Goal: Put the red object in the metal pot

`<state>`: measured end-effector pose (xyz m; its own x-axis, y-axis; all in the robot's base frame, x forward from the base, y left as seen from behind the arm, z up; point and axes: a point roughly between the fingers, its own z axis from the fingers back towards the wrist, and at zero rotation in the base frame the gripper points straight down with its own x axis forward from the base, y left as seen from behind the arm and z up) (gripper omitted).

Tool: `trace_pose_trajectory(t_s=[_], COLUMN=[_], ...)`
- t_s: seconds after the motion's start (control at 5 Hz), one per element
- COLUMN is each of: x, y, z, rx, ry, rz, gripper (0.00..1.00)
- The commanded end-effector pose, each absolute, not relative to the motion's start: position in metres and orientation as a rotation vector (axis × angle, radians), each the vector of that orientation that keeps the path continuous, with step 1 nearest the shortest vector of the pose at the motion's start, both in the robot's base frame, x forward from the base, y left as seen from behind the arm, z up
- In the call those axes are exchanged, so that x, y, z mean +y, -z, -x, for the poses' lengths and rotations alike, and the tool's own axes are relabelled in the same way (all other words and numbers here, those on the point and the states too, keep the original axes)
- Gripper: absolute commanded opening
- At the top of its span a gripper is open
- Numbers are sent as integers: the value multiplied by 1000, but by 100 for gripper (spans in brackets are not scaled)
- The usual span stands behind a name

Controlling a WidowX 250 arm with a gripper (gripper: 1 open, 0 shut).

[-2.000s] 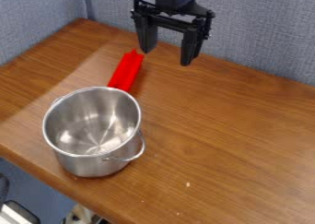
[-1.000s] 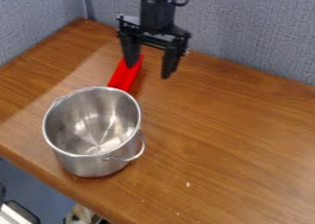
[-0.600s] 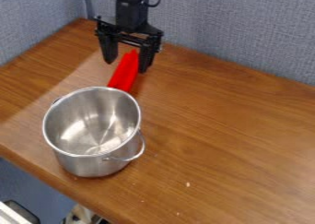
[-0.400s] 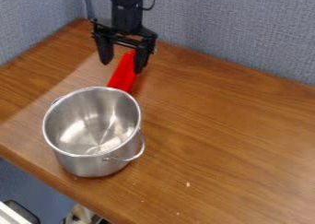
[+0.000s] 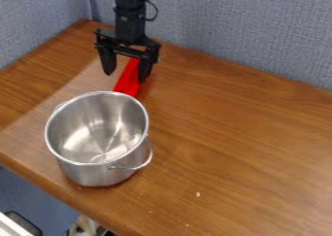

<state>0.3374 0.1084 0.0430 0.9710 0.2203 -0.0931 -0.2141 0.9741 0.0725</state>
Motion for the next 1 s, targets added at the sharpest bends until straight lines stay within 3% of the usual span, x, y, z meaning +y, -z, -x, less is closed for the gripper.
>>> trace_pose_trajectory(t_s=[0.0, 0.8], x=[118, 119], y=[-49, -47], z=[-348, -350], rx=[54, 28], ry=[-234, -233], rz=[-72, -64], gripper=[100, 100])
